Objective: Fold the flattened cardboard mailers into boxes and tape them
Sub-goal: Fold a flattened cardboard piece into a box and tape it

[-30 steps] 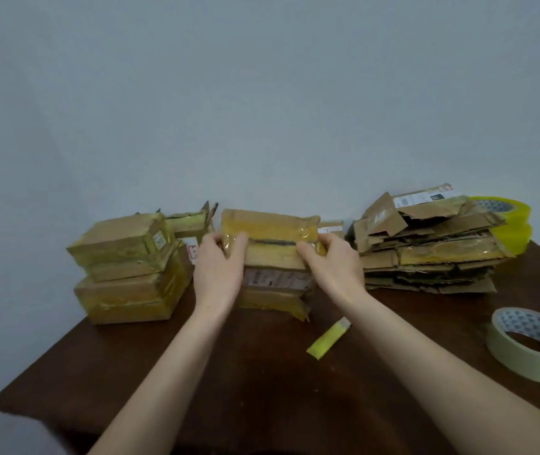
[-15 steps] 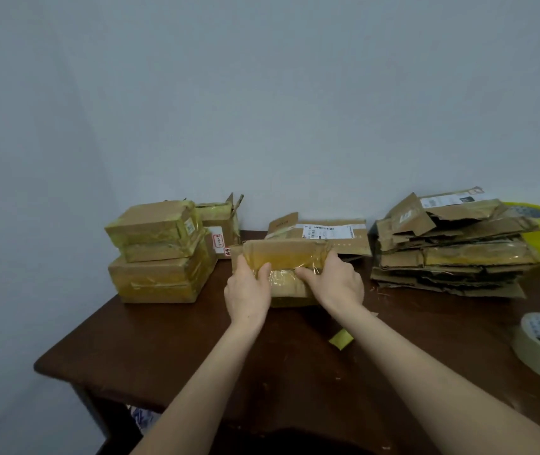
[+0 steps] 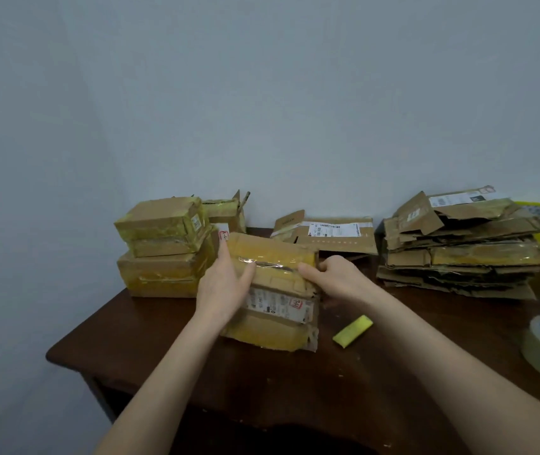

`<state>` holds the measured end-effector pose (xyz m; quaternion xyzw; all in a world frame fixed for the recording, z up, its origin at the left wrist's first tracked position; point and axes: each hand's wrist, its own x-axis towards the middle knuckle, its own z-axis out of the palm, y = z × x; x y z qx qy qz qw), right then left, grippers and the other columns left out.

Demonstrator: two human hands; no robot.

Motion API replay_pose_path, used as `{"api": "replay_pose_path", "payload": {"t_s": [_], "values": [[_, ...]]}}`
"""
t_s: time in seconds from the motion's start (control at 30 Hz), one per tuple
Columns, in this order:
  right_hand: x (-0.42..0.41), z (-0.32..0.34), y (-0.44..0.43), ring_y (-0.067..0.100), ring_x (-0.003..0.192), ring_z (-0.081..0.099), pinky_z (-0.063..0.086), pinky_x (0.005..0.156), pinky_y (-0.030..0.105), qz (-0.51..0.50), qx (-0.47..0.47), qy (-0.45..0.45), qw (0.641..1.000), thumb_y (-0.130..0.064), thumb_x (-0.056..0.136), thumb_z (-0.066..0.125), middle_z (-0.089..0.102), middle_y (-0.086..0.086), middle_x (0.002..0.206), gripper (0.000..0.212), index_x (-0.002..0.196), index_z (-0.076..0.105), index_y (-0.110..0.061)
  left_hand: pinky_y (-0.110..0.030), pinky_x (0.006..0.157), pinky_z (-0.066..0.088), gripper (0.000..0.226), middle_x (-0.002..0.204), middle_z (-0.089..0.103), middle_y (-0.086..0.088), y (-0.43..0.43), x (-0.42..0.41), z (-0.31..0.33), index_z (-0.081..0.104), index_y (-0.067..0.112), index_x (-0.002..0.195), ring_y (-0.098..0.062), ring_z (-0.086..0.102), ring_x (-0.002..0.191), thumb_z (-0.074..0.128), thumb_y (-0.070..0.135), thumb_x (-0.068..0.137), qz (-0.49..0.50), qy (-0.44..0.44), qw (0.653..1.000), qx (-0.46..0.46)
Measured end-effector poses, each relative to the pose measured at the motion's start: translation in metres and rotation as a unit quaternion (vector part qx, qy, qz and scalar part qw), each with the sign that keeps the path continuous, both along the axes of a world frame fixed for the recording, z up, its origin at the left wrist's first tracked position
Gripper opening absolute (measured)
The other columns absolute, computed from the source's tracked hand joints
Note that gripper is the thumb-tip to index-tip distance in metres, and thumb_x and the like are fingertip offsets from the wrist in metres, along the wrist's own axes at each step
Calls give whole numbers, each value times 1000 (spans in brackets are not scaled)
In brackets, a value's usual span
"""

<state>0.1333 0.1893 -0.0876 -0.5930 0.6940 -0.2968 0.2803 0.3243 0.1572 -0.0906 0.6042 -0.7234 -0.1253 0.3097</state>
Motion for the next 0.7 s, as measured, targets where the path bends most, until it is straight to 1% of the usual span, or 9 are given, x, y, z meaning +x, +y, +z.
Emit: {"api": "replay_pose_path", "payload": {"t_s": [0.07, 0.1, 0.17, 0.23, 0.27, 0.4, 0.53, 0.63, 0.7], "values": [[-2, 5, 3, 25, 97, 63, 54, 71, 41, -57, -41, 69, 995, -65, 79, 62, 62, 7, 120, 76, 123, 51, -5, -40, 89, 50, 67, 128, 57, -7, -7, 10, -6, 25, 9, 146, -25, 57, 111, 51, 43, 94, 20, 8, 999, 31], [-2, 8, 3, 25, 110, 58, 52, 79, 41, -71, -70, 106, 989, -69, 71, 68, 53, 5, 133, 92, 136, 40, -10, -40, 91, 49, 67, 130, 55, -8, -8, 12, -8, 28, 8, 145, -25, 55, 115, 52, 43, 93, 27, 11, 999, 37], [2, 16, 0, 26, 137, 35, 42, 103, 49, 26, -96, 124, 987, -64, 61, 78, 23, 3, 156, 117, 151, 18, -20, -41, 92, 49, 66, 133, 51, -10, -11, 14, -9, 32, 7, 142, -25, 52, 117, 53, 44, 92, 24, 3, 999, 26], [7, 18, -3, 25, 147, 15, 30, 114, 49, 141, -58, 164, 975, -57, 59, 83, -2, -1, 161, 128, 154, 3, -28, -41, 93, 48, 71, 136, 48, -11, -10, 12, -8, 24, 8, 147, -26, 51, 119, 52, 44, 93, 5, -10, 1000, 26], [8, 16, -7, 24, 146, 15, 30, 114, 48, 159, -41, 190, 968, -55, 59, 84, -3, -1, 161, 128, 154, 1, -29, -40, 95, 47, 74, 139, 47, -11, -10, 12, -7, 17, 9, 150, -26, 50, 122, 52, 42, 94, -6, -7, 999, 33], [7, 11, -19, 21, 134, 36, 37, 109, 41, 131, -54, 211, 967, -53, 59, 84, 29, 1, 149, 120, 153, 17, -22, -40, 100, 45, 77, 144, 44, -11, -12, 16, -5, 1, 14, 153, -27, 48, 126, 50, 34, 97, -51, 31, 997, 57], [6, 7, -22, 19, 128, 42, 37, 106, 38, 113, -77, 208, 969, -54, 58, 85, 40, -2, 140, 113, 149, 28, -21, -32, 95, 44, 67, 141, 47, -7, -16, 17, -9, 8, 16, 153, -21, 50, 122, 47, 27, 99, -89, 77, 992, 53], [4, 4, -24, 17, 126, 43, 37, 106, 38, 102, -89, 190, 972, -53, 59, 85, 44, -4, 137, 106, 147, 34, -22, -40, 97, 47, 63, 137, 51, -8, -25, 17, -14, 12, 17, 153, -22, 54, 116, 43, 28, 99, -98, 59, 992, 52], [2, 3, -26, 16, 125, 44, 38, 106, 38, 103, -88, 189, 972, -53, 59, 84, 45, -4, 138, 105, 146, 35, -23, -43, 109, 37, 60, 149, 35, -15, -29, 15, -15, 9, 16, 153, -27, 40, 133, 37, 29, 100, -86, -28, 996, 15]]}}
